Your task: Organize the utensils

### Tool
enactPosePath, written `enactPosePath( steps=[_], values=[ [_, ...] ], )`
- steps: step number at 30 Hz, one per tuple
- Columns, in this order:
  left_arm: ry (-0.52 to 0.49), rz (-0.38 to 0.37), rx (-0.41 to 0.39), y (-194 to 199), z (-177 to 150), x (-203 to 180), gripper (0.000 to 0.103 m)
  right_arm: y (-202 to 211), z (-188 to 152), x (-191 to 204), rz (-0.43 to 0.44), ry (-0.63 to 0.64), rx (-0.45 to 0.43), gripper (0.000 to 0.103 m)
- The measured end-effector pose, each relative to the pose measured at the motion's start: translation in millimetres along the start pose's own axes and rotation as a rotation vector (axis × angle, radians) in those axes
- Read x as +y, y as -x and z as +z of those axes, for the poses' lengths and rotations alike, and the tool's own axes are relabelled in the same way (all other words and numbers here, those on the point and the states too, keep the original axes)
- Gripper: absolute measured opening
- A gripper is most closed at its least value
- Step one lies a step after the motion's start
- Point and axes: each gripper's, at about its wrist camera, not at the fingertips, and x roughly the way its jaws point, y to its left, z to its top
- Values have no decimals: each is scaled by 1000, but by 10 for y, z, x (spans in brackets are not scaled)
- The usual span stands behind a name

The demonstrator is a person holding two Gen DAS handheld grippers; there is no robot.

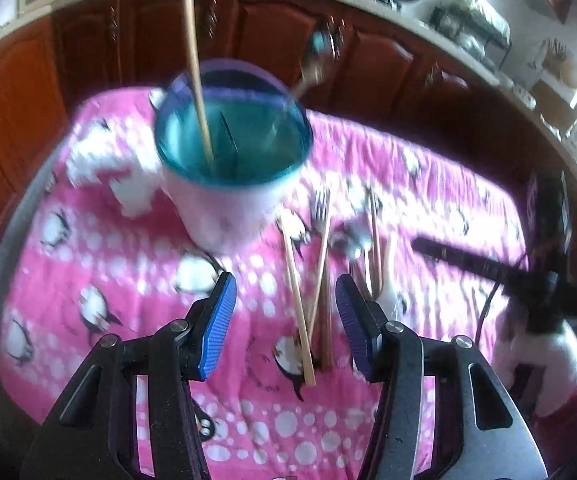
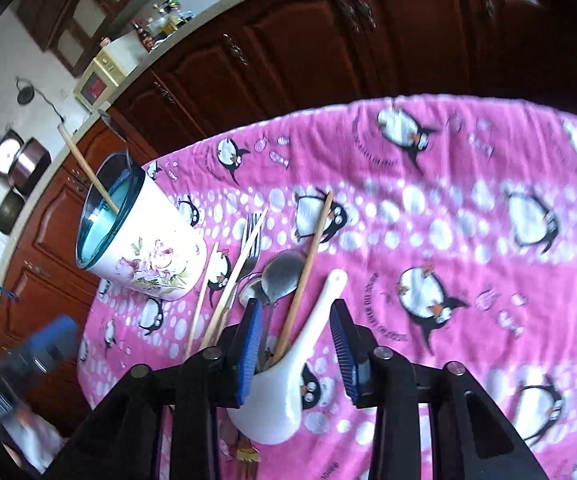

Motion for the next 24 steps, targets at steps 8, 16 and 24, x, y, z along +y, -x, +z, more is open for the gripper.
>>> enactPosePath(
  steps=[8,16,24],
  values=[
    [25,14,55,-431,-94,-14,51,-517,289,265,51,11,49,27],
    [52,18,97,-664,-72,38,51,-1119,450,364,3,26,137,13],
    [75,13,144,-876,-38,56,27,-684,401,203,106,25,86,10]
  ],
)
